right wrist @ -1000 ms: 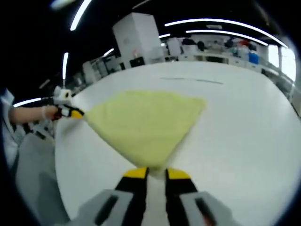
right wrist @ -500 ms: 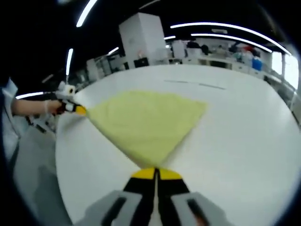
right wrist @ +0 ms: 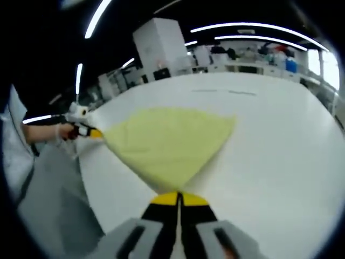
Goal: Fold the garment on the visible template until the final outline fits inside the template.
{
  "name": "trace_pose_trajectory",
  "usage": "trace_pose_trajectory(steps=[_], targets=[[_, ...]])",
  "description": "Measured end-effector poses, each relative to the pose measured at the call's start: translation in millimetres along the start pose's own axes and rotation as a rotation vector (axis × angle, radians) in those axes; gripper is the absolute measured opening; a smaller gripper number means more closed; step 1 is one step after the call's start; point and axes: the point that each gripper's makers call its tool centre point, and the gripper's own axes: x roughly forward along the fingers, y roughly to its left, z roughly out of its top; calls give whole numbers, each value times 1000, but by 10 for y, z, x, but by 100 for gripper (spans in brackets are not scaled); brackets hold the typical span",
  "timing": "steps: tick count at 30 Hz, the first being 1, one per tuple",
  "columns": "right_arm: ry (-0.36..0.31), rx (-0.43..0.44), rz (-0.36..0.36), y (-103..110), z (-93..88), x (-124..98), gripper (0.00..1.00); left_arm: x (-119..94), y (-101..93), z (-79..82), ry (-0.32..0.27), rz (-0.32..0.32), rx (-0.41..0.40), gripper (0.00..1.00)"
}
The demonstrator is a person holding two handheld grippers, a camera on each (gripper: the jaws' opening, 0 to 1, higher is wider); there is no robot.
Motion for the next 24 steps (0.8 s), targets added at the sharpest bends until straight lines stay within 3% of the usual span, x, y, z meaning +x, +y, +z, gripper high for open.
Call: trace_pose_trajectory(steps=[2,7,12,16,20,22,24], targets=[[-6,36,-3,72,-96,-61,0,-37,-115,-90,10,0,-13,0],[-9,57,-36,141,-311,-145,0,-51,-139,-175,49,-12,3,0],[-27,87,-63,175,-330,-171,0,-30,-131,-198,64,-17,10,0],[-36,83,-95,166,-249,-227,0,-41,-128,-151,42,-18,40,2],[-58,77,-131,159,-123,-373,0,-95,-112,-62,-12,27,96,32],[-80,61,-138,198,-25,-464,1,-152,-169,-16,-36,35,107,42],[-101,47,-133,238,65,-506,13,-193,-209,62,-79,34,127,51]])
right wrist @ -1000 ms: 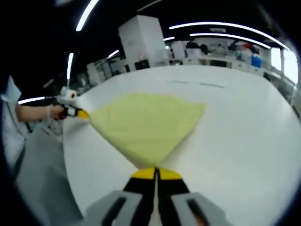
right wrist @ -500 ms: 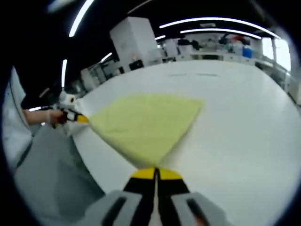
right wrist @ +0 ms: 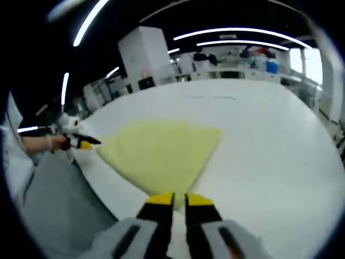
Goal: Fold the garment on the visible template until the final outline fits inside the template.
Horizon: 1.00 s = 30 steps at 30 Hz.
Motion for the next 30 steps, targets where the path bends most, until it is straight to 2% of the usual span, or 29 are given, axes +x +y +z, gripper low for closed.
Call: trace_pose_trajectory(steps=[1,5,6,9,10,12,14,30], targets=[[-3,-11,1,15,27,-3,18,-23,-6,45,-19,13,13,56],[-12,-54,16,116,110,31,44,-98,-53,126,-35,46,47,83],[-8,-63,20,137,107,48,50,-112,-61,135,-38,47,54,86],[8,-100,26,191,87,116,75,-177,-79,159,-41,67,63,98],[8,-122,21,194,86,147,87,-197,-75,145,-34,71,63,98],[20,-118,18,187,71,185,100,-182,-70,112,-31,57,60,99],[17,-122,13,141,85,162,99,-182,-82,77,-9,61,67,99],[28,-101,38,223,72,115,99,-134,-224,174,-60,55,66,99]])
